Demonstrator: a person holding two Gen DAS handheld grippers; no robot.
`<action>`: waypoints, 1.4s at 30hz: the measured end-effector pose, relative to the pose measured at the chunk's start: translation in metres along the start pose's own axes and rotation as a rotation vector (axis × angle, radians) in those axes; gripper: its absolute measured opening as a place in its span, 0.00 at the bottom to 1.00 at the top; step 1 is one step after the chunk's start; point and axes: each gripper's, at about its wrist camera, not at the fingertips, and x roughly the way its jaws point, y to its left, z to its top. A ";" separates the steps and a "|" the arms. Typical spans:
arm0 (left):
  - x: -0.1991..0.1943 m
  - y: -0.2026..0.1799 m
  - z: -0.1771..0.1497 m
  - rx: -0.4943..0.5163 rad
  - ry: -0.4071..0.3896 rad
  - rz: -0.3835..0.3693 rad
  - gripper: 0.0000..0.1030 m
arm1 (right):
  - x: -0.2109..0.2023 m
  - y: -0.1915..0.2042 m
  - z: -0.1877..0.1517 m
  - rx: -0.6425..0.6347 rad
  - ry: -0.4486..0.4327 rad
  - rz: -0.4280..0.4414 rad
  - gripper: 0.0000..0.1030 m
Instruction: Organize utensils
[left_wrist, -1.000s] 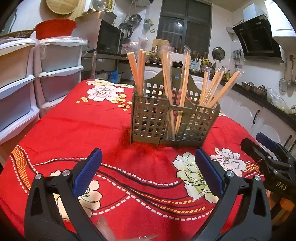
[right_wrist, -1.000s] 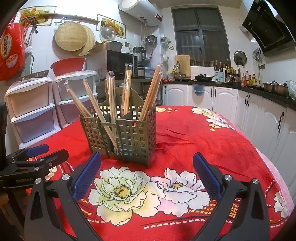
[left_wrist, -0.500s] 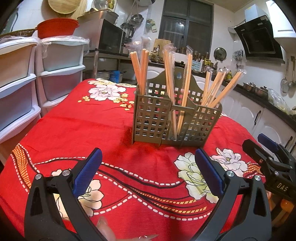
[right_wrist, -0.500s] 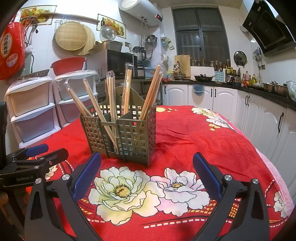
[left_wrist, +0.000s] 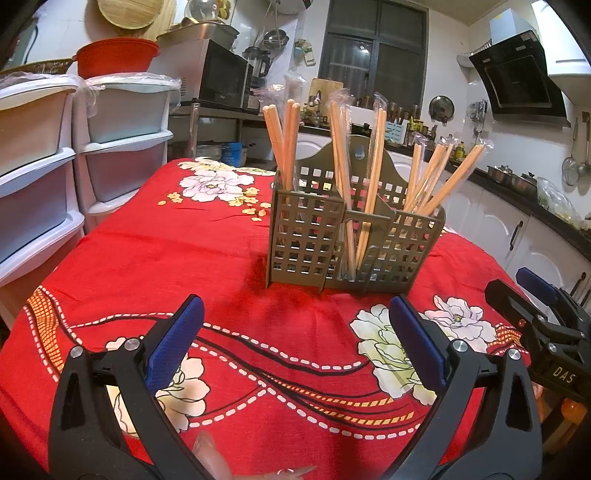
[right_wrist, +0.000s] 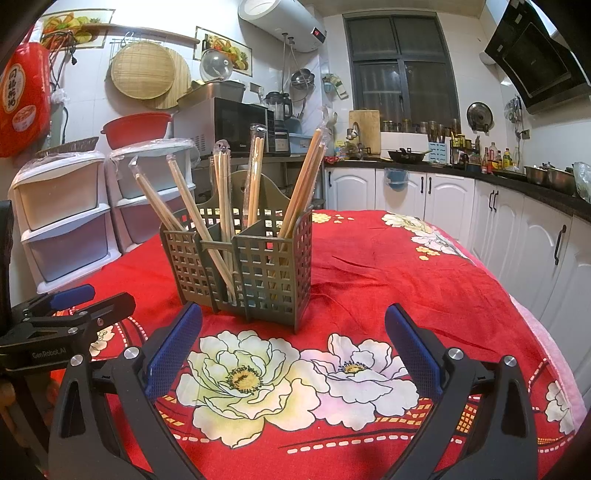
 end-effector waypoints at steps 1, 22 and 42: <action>0.000 0.000 0.000 0.000 0.000 0.000 0.89 | 0.000 0.000 0.000 0.000 0.000 0.000 0.94; 0.000 0.001 0.000 -0.002 -0.001 0.001 0.89 | 0.000 -0.001 -0.001 0.001 0.001 0.001 0.94; 0.004 -0.003 0.002 0.009 0.023 0.014 0.89 | 0.000 -0.008 -0.006 0.012 0.015 -0.013 0.94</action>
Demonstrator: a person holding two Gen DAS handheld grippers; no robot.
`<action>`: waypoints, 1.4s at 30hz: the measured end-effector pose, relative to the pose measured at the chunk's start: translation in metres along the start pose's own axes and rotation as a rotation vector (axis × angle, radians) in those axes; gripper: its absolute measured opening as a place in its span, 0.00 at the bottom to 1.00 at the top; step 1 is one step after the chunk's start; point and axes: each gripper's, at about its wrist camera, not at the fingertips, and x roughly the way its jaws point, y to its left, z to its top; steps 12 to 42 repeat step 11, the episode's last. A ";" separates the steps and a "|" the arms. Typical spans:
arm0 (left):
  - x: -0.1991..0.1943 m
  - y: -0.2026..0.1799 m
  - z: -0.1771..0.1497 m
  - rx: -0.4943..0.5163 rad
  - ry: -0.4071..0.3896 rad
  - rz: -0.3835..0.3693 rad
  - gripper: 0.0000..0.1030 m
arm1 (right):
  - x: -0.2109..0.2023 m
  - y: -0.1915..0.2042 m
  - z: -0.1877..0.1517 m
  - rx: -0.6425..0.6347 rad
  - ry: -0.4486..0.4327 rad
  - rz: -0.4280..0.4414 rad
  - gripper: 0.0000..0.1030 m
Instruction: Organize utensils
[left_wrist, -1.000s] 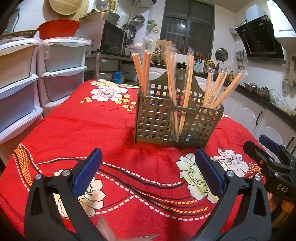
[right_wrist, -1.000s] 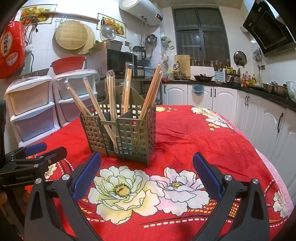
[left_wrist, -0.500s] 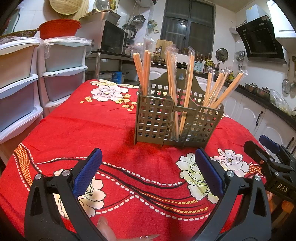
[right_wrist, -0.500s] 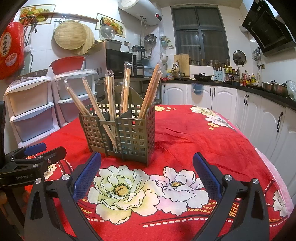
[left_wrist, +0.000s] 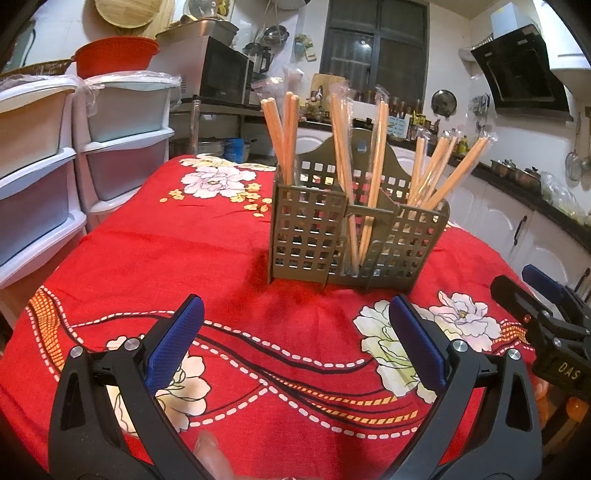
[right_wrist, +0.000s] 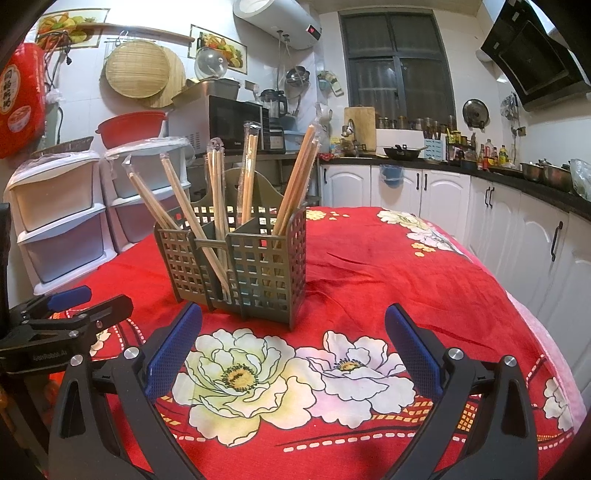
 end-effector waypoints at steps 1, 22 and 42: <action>0.000 -0.001 0.000 -0.001 -0.001 0.012 0.89 | 0.001 -0.003 0.001 0.008 0.016 0.001 0.94; 0.030 0.095 0.037 -0.090 0.208 0.307 0.89 | 0.074 -0.132 0.011 0.120 0.449 -0.351 0.94; 0.030 0.095 0.037 -0.090 0.208 0.307 0.89 | 0.074 -0.132 0.011 0.120 0.449 -0.351 0.94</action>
